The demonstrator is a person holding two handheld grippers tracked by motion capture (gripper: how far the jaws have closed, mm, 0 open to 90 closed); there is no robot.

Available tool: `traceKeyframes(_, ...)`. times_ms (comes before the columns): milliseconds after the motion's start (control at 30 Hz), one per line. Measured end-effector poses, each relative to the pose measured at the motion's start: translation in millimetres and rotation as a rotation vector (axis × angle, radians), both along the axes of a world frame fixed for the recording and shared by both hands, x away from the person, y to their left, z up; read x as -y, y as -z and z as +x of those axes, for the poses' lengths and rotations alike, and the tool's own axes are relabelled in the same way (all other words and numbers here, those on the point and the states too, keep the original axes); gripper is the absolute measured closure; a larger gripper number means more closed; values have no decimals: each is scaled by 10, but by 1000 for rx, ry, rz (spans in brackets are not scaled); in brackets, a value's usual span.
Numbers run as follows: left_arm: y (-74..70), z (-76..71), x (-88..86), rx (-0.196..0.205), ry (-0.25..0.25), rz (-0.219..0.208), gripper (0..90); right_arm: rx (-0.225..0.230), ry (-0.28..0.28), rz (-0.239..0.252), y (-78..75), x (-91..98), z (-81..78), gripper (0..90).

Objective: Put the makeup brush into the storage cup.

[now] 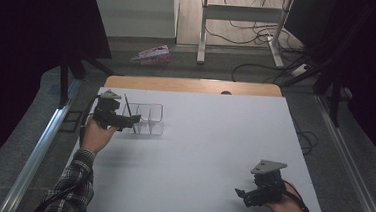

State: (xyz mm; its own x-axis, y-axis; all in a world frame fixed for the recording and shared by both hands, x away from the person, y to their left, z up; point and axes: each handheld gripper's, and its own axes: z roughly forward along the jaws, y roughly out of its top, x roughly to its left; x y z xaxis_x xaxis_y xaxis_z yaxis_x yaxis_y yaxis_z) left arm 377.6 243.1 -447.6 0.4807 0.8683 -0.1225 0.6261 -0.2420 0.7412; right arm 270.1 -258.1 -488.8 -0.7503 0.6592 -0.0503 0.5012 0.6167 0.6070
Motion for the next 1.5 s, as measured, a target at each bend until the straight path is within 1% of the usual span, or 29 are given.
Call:
traceKeyframes(233,-18,-58,-16,10,4,-17,0,3,0,0,-4,0,0,0)
traceKeyframes(333,-14,-83,-28,16,10,-40,0,3,1,0,-3,0,1,0)
traceKeyframes(500,-11,-136,-27,24,22,-43,0,3,0,-1,-4,-1,0,0)
traceKeyframes(600,-10,-174,-29,29,29,-38,0,4,1,-1,-4,0,0,0)
traceKeyframes(667,-3,-200,-30,35,28,-47,0,4,1,-1,-4,0,0,0)
traceKeyframes(767,15,-240,-37,34,31,-52,0,3,0,-2,-4,-1,-1,0)
traceKeyframes(933,37,-314,-39,36,35,-48,0,5,1,-3,-5,0,-1,0)
traceKeyframes(1067,63,-377,-38,34,40,-56,0,6,3,0,-7,0,-1,0)
traceKeyframes(1200,90,-428,-34,22,48,-56,4,4,12,16,-15,-1,-4,0)
traceKeyframes(1300,120,-460,-26,16,48,-64,7,4,19,33,-24,5,-1,0)
traceKeyframes(1400,152,-490,-14,14,45,-50,8,7,21,49,-31,11,2,0)
traceKeyframes(1500,179,-523,-15,18,45,-51,8,9,21,67,-41,16,1,0)
